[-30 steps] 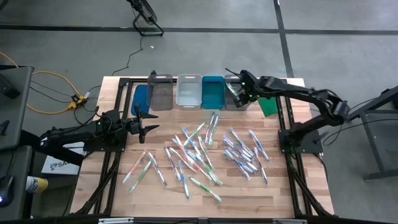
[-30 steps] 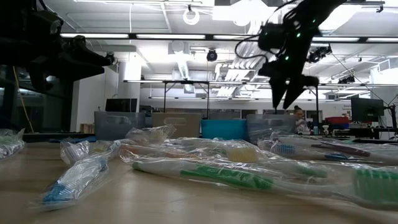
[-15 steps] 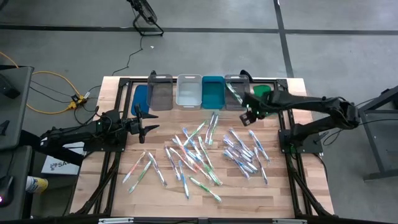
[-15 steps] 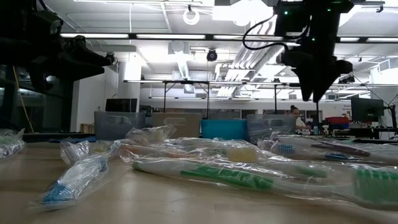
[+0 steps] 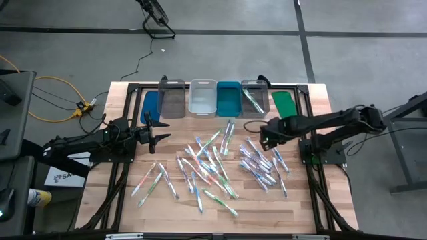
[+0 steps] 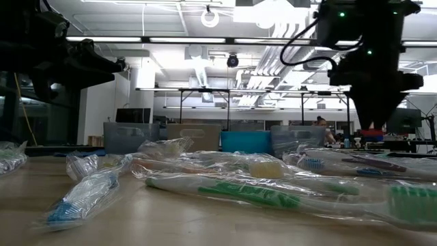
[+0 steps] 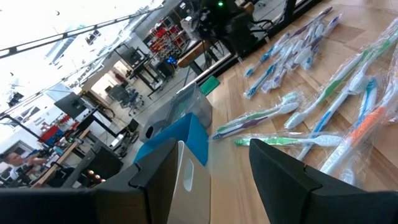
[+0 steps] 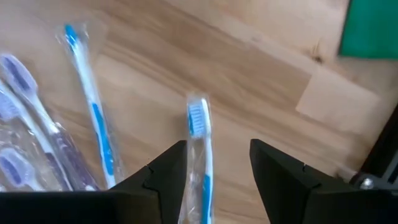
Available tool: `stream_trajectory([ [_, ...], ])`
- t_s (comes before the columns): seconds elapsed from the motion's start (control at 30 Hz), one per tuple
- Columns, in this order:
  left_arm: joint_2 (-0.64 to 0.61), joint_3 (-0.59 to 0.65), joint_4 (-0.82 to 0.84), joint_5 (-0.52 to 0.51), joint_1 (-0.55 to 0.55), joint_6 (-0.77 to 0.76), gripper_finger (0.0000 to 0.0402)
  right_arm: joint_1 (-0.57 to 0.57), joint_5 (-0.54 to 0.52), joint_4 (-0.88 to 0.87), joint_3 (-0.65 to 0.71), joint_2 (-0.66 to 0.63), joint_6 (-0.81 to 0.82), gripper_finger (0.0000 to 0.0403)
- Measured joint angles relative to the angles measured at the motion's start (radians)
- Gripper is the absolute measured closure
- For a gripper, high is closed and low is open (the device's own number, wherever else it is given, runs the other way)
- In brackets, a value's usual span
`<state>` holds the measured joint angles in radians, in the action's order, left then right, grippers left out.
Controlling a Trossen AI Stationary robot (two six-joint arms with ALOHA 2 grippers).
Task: Pick & Place Toothbrushes
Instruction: Put the blue toothbrush into the blue bin
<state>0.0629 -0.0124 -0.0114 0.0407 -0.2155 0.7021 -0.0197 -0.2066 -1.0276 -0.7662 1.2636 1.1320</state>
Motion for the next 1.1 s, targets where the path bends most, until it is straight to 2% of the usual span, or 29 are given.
stream_trajectory([
  [0.4,0.000,0.000,0.000,0.000,0.000,0.000,0.0208,0.123,0.001,0.151,0.124,0.000,0.138,0.0239],
  [0.87,0.000,0.000,0.000,0.000,0.000,0.000,0.0208,0.134,0.026,0.298,0.234,0.000,0.161,0.0239],
  [1.1,0.000,0.000,0.000,0.000,0.000,0.000,0.0208,0.134,0.034,0.304,0.242,0.000,0.155,0.0270],
])
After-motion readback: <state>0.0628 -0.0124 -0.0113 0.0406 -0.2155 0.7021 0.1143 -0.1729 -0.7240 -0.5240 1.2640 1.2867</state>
